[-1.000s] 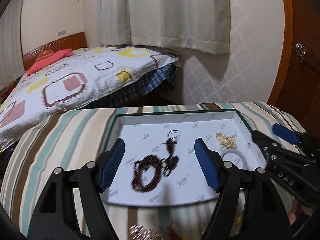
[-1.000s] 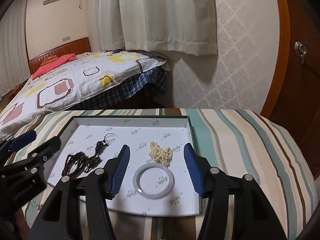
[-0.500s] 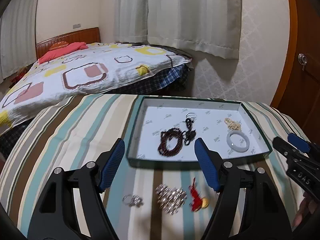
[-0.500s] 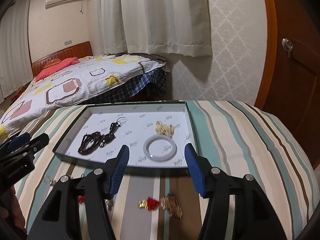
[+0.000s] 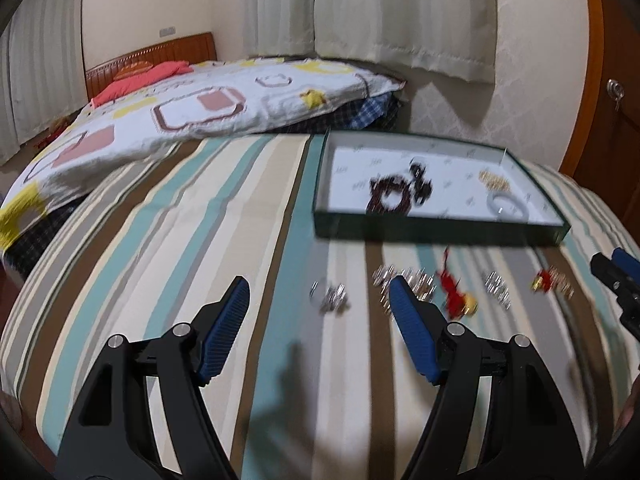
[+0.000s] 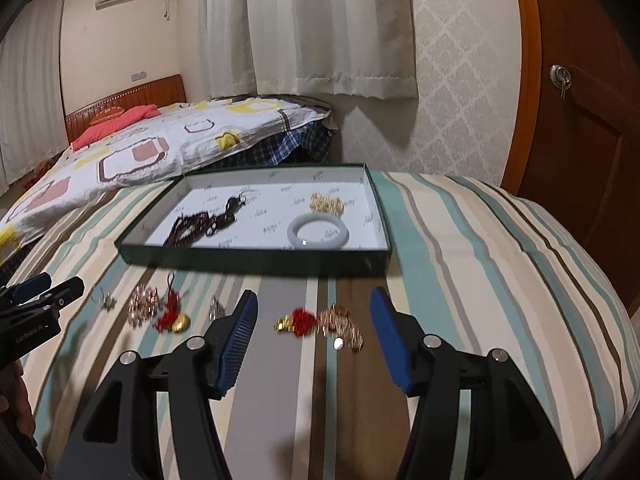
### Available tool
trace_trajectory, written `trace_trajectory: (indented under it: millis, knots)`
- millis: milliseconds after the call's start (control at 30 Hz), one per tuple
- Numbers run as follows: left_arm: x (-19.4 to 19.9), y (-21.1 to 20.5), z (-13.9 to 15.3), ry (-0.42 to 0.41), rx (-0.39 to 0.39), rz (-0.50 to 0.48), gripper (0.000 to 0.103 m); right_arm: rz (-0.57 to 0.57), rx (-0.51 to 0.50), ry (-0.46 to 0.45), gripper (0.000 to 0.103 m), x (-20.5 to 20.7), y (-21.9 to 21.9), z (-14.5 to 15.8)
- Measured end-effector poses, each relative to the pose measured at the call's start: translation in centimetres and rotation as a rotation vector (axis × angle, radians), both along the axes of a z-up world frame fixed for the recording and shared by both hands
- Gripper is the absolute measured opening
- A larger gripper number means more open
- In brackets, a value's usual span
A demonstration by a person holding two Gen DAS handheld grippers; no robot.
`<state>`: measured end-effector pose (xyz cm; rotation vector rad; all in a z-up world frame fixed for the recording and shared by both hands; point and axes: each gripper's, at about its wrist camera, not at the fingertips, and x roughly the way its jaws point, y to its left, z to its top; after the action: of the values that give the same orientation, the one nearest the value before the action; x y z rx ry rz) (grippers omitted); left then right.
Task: Organize jewelry
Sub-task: 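Raise both open tools out of the box back over the table, then grasp the silver ring with the left tool while the right tool grasps the gold chain charm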
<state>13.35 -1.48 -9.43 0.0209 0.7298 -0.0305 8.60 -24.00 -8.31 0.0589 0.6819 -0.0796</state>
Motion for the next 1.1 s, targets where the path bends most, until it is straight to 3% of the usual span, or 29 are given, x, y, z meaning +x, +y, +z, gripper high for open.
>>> trace_trajectory:
  millis: [333,667,1100]
  knots:
    - [0.1,0.4,-1.3,0.029,0.007,0.004,0.071,0.005,0.004,0.030,0.058,-0.7,0.3,-1.7]
    - [2.7,0.7,-2.5,0.103,-0.014,0.009,0.068,0.011,0.009,0.043,0.058,-0.5,0.4,-2.2]
    - [4.5,0.8,-3.7,0.169,-0.067,-0.031,0.025,0.024,0.024,0.072,0.058,0.2,0.7,-3.0]
